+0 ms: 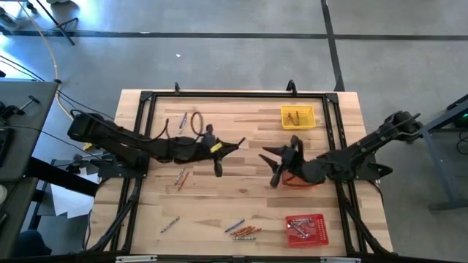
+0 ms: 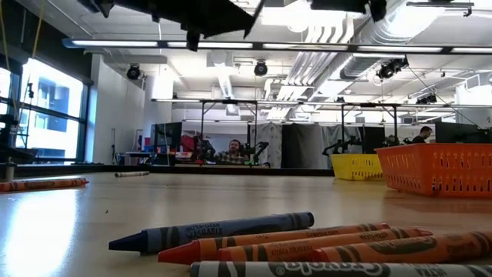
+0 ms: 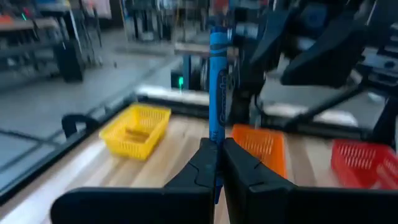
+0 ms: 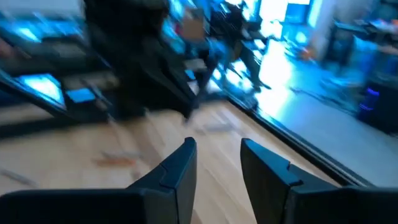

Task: Sort crayons
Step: Put the blue crayon into the orange bin

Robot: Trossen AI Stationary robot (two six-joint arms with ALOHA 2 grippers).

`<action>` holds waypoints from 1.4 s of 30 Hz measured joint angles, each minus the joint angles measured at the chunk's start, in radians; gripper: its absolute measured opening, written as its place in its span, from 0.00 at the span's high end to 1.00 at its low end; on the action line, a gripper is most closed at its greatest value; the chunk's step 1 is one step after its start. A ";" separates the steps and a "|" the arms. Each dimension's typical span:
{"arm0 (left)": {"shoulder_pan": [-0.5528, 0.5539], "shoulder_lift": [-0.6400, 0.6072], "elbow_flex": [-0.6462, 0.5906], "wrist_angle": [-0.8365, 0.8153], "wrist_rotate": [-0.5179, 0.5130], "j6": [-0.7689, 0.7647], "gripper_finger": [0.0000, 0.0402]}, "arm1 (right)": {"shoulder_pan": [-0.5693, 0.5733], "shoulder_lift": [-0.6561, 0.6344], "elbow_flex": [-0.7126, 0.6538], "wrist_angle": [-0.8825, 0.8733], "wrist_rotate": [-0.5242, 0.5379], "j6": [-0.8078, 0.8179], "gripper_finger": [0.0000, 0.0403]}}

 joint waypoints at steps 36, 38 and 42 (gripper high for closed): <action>-0.142 0.100 -0.072 0.329 -0.286 0.000 1.00 | -0.160 0.396 0.093 0.707 -0.222 -0.121 0.71; -0.142 0.101 -0.072 0.325 -0.286 0.002 1.00 | -0.160 0.396 0.093 0.701 -0.223 -0.122 0.71; -0.144 0.101 -0.072 0.334 -0.286 0.010 1.00 | -0.160 0.397 0.093 0.699 -0.222 -0.123 0.71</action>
